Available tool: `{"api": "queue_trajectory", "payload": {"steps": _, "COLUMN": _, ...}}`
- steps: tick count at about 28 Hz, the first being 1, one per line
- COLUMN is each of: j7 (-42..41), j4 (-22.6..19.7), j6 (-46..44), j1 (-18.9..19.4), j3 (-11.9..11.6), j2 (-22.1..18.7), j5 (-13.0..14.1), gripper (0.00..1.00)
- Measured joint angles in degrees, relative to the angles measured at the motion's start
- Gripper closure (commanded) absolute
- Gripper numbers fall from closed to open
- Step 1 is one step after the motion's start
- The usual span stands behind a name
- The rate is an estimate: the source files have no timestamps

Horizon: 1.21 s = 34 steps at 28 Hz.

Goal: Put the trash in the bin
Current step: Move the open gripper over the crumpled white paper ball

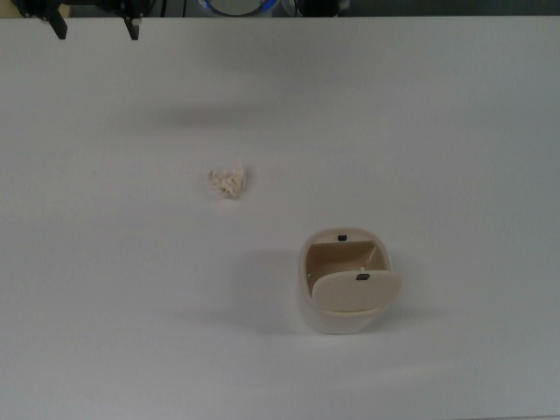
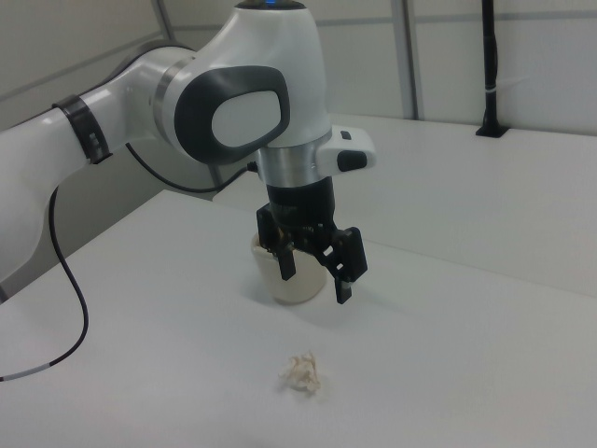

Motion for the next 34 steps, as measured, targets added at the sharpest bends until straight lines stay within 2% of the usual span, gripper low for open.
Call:
{"api": "queue_trajectory", "payload": {"steps": 6, "j7": 0.19, "j4": -0.31, "j6": 0.18, "j1": 0.09, "j3": 0.08, "j2": 0.05, "j5": 1.61, "gripper": 0.0}}
{"api": "queue_trajectory", "payload": {"steps": 10, "j7": 0.25, "j4": -2.21, "j6": 1.46, "j1": 0.71, "j3": 0.45, "j2": 0.16, "j5": 2.21, "gripper": 0.0}}
{"api": "queue_trajectory", "payload": {"steps": 23, "j7": 10.54, "j4": -15.11, "j6": 17.72, "j1": 8.63, "j3": 1.06, "j2": 1.01, "j5": 2.14, "gripper": 0.0}}
{"api": "queue_trajectory", "payload": {"steps": 34, "j7": 15.29, "j4": -23.62, "j6": 27.32, "j1": 12.11, "j3": 1.08, "j2": 1.02, "j5": -0.71, "gripper": 0.0}}
